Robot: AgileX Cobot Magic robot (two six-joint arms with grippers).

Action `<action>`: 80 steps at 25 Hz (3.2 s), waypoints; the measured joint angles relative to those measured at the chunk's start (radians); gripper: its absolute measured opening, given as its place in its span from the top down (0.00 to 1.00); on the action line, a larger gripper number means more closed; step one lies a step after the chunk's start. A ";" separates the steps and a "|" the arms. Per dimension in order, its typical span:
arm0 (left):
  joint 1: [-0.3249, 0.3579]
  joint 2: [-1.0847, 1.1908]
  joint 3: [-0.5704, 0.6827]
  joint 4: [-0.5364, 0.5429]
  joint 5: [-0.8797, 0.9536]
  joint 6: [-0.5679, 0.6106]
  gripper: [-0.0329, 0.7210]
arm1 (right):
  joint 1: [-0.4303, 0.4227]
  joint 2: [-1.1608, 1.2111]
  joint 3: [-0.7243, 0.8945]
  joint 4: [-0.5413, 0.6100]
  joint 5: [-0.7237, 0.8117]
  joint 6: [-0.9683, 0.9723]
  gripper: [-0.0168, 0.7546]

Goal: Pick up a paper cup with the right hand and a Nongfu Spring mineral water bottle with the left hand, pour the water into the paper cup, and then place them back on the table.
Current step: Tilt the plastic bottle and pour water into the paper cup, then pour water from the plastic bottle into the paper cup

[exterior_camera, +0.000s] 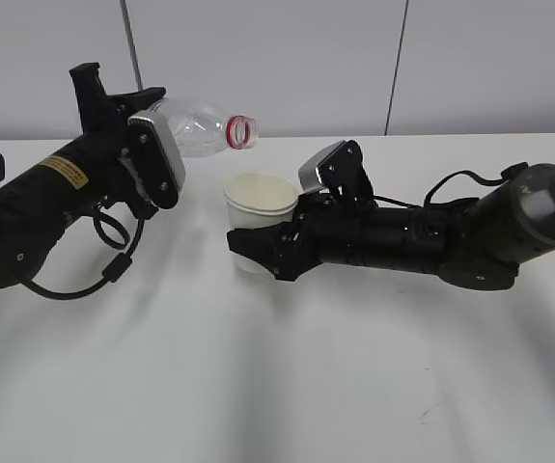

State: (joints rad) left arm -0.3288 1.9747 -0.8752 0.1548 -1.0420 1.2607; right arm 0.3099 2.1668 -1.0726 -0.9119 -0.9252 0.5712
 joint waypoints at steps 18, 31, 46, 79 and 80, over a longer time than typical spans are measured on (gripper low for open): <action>0.000 0.000 0.000 -0.022 -0.014 0.150 0.48 | 0.000 0.000 0.000 -0.002 0.002 0.000 0.29; 0.000 0.000 0.000 -0.046 -0.014 0.227 0.48 | 0.000 0.000 0.000 -0.003 0.002 0.000 0.29; 0.000 0.000 0.000 -0.065 -0.032 0.263 0.48 | 0.000 0.000 0.000 -0.003 0.004 0.000 0.29; 0.000 0.000 0.000 -0.080 -0.051 0.282 0.48 | 0.000 0.000 0.000 -0.004 0.036 -0.006 0.29; 0.000 0.000 0.000 -0.084 -0.051 0.282 0.48 | 0.000 0.000 0.000 -0.002 0.035 -0.006 0.29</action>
State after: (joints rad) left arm -0.3288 1.9747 -0.8752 0.0706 -1.0929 1.5425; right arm 0.3099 2.1668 -1.0726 -0.9138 -0.8903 0.5653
